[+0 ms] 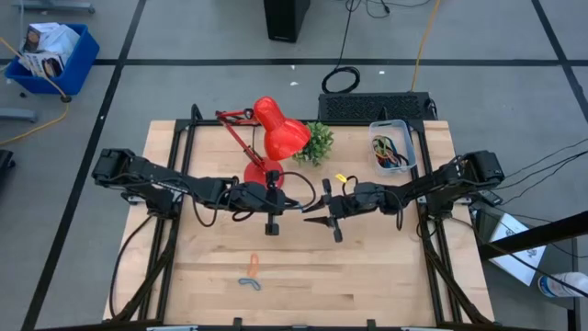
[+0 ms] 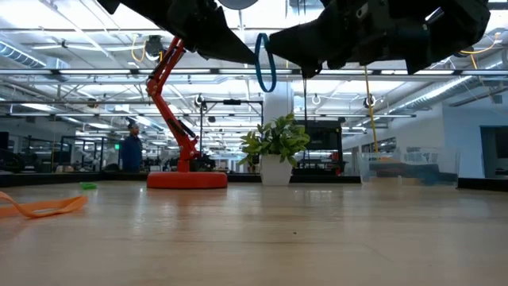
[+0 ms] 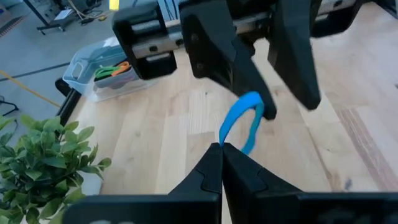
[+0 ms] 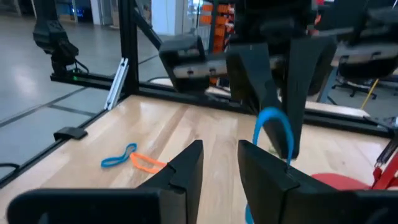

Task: Pick and place rubber bands into bin
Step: Put the top blue rubber band into the transparent bin

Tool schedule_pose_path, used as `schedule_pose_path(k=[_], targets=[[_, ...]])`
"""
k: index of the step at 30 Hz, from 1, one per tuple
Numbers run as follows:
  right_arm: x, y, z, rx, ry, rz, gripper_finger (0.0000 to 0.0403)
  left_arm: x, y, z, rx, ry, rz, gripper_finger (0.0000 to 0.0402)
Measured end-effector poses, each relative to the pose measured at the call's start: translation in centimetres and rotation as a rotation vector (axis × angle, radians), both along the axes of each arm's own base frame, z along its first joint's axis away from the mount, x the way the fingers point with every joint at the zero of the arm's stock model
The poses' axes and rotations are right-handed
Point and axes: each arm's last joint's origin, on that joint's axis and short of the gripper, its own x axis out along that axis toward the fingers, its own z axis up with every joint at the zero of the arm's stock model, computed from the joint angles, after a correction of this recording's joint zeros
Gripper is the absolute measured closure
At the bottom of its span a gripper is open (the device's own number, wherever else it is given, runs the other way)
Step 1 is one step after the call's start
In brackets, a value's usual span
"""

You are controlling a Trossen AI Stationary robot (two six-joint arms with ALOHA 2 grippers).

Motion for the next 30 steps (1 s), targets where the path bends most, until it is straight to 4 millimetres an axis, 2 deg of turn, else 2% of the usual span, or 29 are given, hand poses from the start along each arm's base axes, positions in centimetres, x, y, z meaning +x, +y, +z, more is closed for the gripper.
schedule_pose_path(k=[8,30], targets=[[0.03,0.02,0.47,0.004,-0.049,0.001,0.0308,-0.08,0.01,-0.15,0.003,0.018,0.0,0.0394],[0.07,-0.09,-0.24,-0.001,0.014,-0.007,0.0311,0.19,-0.14,0.37,-0.02,-0.042,-0.024,0.0394]])
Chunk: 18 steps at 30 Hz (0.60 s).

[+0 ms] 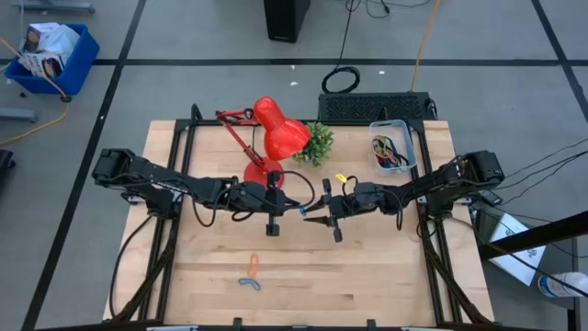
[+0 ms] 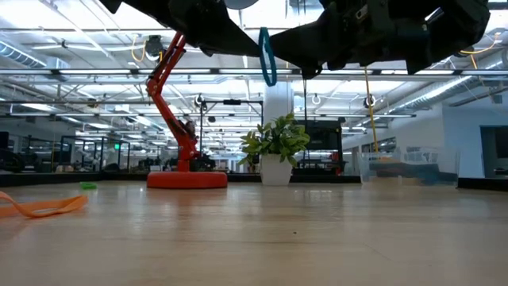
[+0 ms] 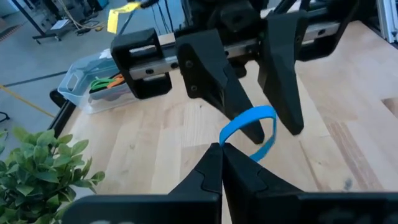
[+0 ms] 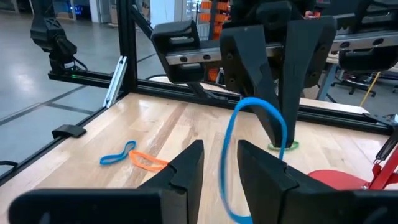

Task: Pick and place rubber bands into bin
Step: Put the top blue rubber band into the transparent bin

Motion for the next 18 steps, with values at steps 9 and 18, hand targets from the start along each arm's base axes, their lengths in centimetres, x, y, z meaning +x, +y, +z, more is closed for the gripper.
schedule_pose_path(k=[9,18], targets=[[0.6,-0.3,-1.4,-0.004,0.026,-0.011,0.0347,0.0,0.0,0.1,0.001,-0.011,0.006,0.0394],[0.6,-0.6,-1.3,-0.004,0.024,-0.018,0.0395,0.0,0.0,0.1,0.006,-0.01,0.007,0.0371]])
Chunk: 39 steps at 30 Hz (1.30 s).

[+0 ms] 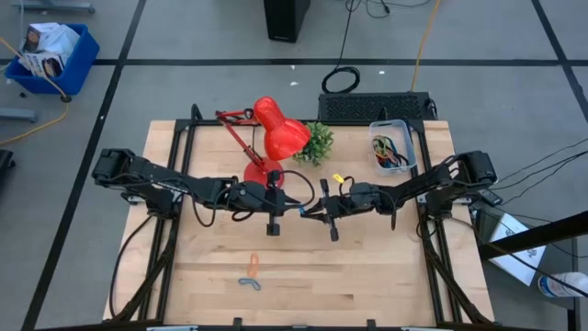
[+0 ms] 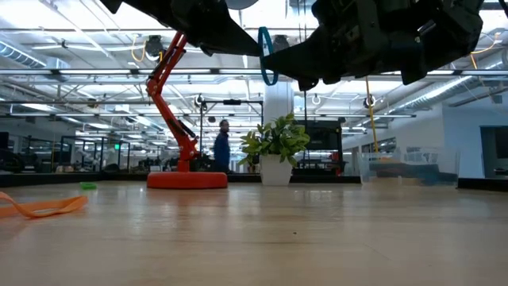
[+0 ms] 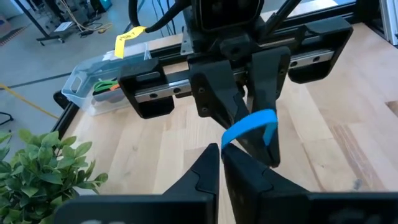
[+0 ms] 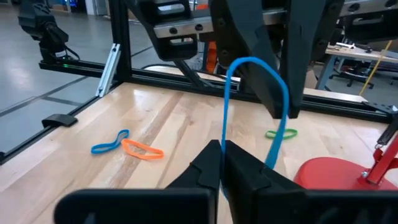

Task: Pick and place rubber bands into bin
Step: Put the top blue rubber band into the transparent bin

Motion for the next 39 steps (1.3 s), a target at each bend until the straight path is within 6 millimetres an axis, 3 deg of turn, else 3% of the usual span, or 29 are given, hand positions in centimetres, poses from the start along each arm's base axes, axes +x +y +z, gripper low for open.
schedule_pose_path(k=[9,19,26,33,39], targets=[[0.0,0.0,0.0,-0.002,0.0,0.0,0.0401,0.0,0.1,0.0,0.001,0.001,0.003,0.0337],[-0.9,-0.3,1.2,-0.026,0.057,-0.072,0.0402,-0.4,0.1,-0.8,0.006,0.094,0.005,0.0221],[-4.1,-1.5,3.9,-0.067,0.168,-0.396,0.0402,-0.9,0.2,-1.6,-0.001,0.19,0.017,0.0184],[-9.1,-3.2,6.7,-0.065,0.188,-0.887,0.0402,-1.2,0.2,-1.9,-0.009,0.227,0.026,0.0182],[-12.7,-5.1,7.4,0.047,0.202,-1.106,0.0403,-1.2,0.2,-1.9,-0.006,0.227,0.024,0.0183]])
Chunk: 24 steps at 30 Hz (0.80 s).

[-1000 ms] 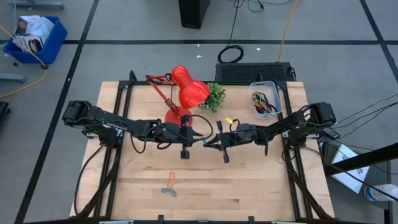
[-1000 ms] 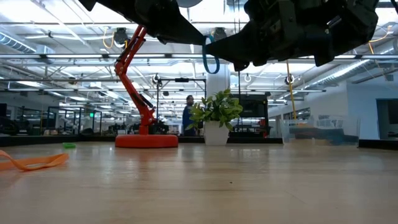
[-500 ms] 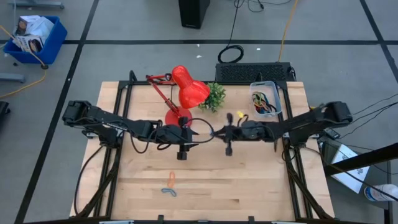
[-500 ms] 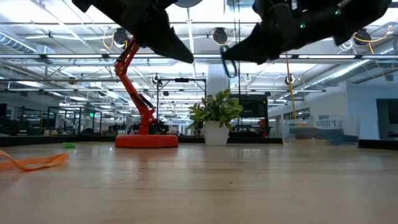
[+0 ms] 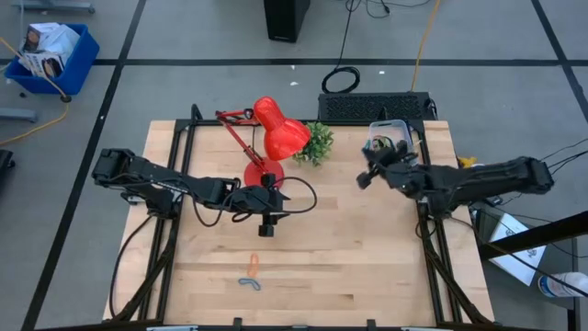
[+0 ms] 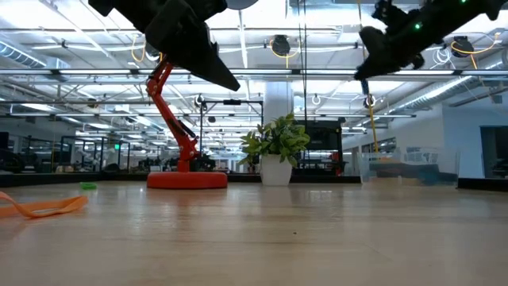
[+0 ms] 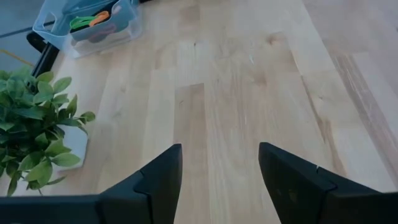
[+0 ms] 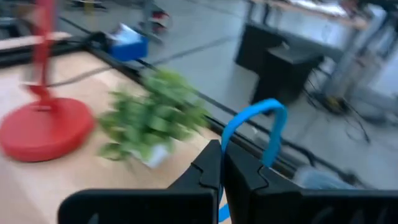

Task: Pick and place rubber bands into bin
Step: Put the top blue rubber band into the transparent bin

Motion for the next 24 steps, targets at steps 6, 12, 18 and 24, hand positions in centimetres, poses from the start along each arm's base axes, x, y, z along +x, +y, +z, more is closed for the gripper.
schedule_pose_path(k=[6,12,18,24], targets=[[-2.2,-2.8,-1.2,0.158,0.066,-0.153,0.0403,0.0,0.0,0.0,0.0,-0.003,-0.001,0.0183],[-3.3,-5.4,-2.8,0.315,0.164,-0.271,0.0403,0.0,0.0,0.1,0.0,-0.007,-0.001,0.0182],[-4.2,-7.4,-4.0,0.448,0.213,-0.36,0.0403,0.0,0.0,0.1,-0.001,-0.008,-0.001,0.0181],[-4.6,-8.6,-4.8,0.485,0.274,-0.416,0.0403,0.0,0.0,0.1,0.0,-0.008,-0.002,0.0181]])
